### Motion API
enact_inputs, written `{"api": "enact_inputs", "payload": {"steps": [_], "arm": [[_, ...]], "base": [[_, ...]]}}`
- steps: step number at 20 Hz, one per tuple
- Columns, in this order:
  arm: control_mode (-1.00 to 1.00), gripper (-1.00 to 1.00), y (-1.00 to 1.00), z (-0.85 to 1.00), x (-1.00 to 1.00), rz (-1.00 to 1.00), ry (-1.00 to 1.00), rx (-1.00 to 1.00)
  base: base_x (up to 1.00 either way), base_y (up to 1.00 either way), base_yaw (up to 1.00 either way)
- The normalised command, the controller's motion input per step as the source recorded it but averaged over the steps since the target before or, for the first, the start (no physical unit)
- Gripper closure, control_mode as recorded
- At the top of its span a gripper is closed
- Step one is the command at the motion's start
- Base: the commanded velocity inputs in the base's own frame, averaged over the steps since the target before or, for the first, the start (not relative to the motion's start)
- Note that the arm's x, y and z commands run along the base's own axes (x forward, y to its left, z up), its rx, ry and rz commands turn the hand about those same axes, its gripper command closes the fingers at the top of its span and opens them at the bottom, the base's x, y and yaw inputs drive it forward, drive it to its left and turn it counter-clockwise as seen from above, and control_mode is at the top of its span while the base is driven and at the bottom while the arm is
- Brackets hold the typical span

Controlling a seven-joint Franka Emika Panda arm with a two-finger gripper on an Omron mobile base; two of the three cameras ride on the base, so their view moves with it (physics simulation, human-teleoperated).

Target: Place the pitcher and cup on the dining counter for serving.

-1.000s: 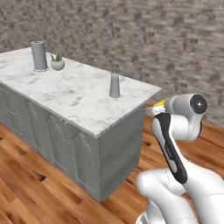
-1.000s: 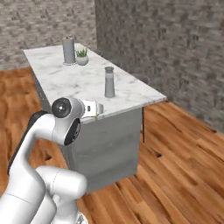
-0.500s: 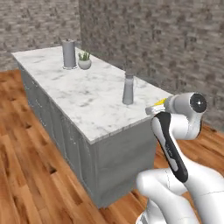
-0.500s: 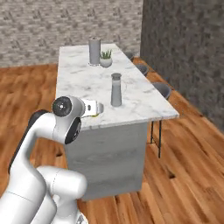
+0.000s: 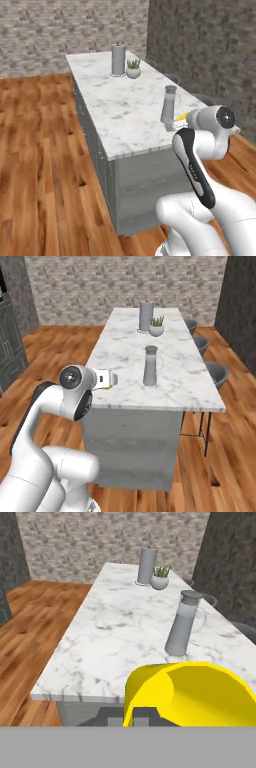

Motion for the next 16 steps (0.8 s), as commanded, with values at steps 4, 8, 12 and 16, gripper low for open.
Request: {"api": "enact_inputs", "payload": {"steps": [4,8,12,16], "arm": [[1.00,1.00,0.00,0.00,0.00,0.00,0.00,0.00],[1.00,1.00,0.00,0.00,0.00,0.00,0.00,0.00],[1.00,1.00,0.00,0.00,0.00,0.00,0.00,0.00],[1.00,1.00,0.00,0.00,0.00,0.00,0.00,0.00]], "base": [[0.24,-0.06,0.24],[0.35,0.00,0.16],[0.49,-0.06,0.14],[0.56,-0.25,0.05]]}}
